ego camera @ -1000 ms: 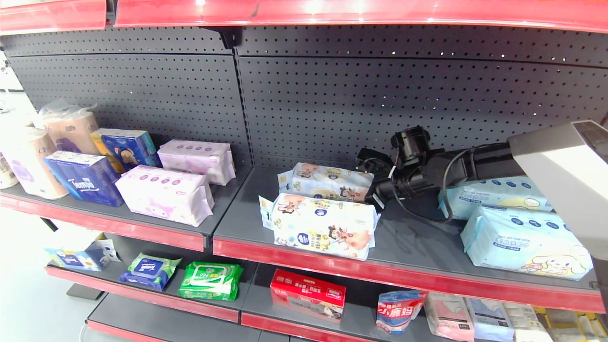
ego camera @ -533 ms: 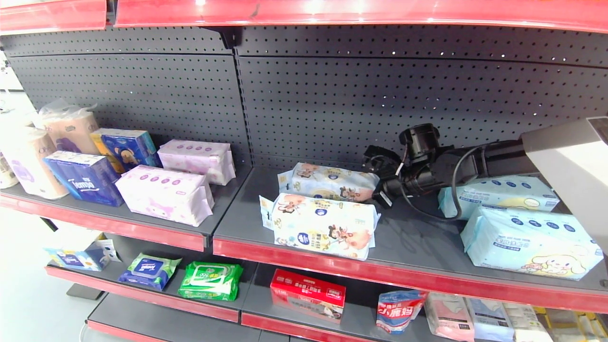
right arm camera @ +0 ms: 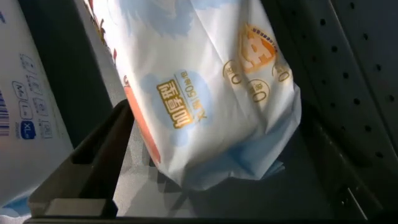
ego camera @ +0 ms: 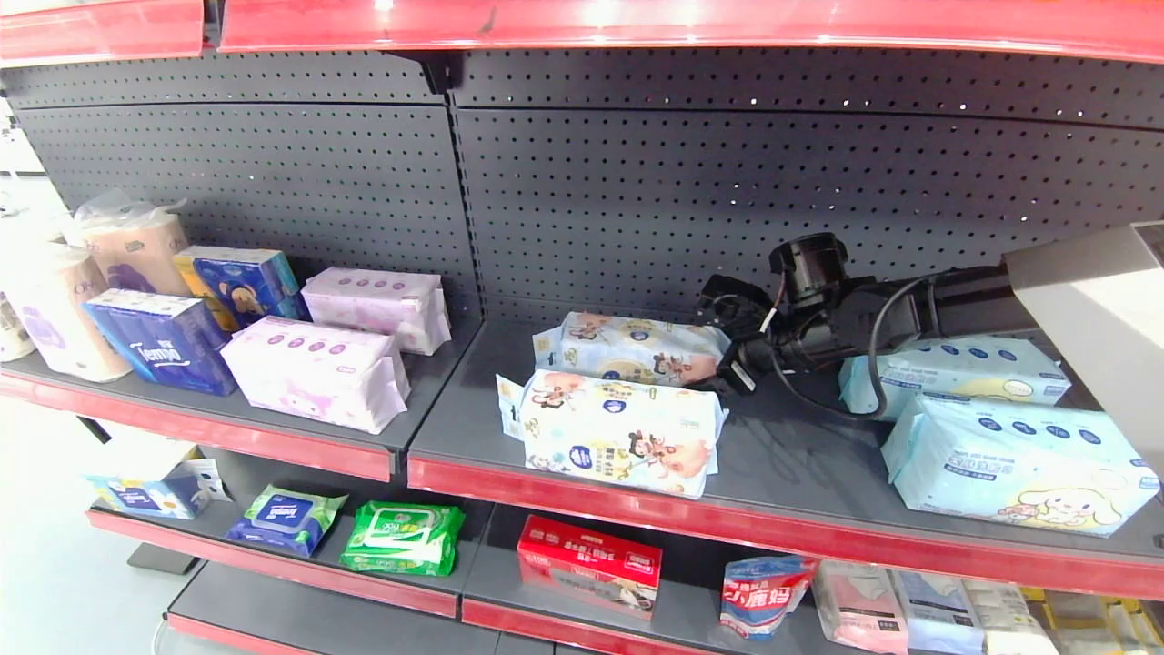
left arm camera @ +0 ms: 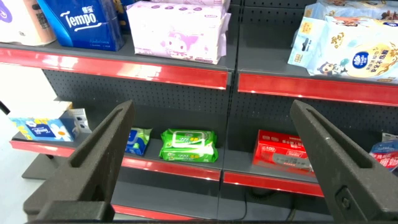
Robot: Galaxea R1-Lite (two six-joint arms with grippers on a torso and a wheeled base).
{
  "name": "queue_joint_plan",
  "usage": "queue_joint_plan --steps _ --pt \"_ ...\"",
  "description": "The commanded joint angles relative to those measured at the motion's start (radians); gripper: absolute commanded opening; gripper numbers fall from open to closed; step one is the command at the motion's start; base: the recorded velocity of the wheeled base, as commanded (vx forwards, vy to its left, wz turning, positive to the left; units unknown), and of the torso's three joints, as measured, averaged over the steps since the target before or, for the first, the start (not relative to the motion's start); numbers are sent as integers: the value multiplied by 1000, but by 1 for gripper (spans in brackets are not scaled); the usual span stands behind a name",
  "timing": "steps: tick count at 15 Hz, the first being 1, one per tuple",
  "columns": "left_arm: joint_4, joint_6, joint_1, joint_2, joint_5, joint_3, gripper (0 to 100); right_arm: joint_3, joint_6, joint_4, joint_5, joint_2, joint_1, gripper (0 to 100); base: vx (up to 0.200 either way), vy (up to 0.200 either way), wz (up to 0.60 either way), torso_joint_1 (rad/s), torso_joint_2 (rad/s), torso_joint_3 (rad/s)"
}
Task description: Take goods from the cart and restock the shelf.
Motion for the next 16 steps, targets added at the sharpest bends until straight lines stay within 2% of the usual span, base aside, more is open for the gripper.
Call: queue_joint_plan --steps 1,10,16 --pt "0 0 0 1 0 0 100 -3 -1 -1 1 2 -1 100 0 0 0 0 0 0" --pt "0 0 0 1 0 0 100 35 11 -4 26 -21 0 100 0 0 0 0 0 0" --pt "0 0 0 1 0 0 100 -11 31 -4 38 1 7 100 0 0 0 0 0 0"
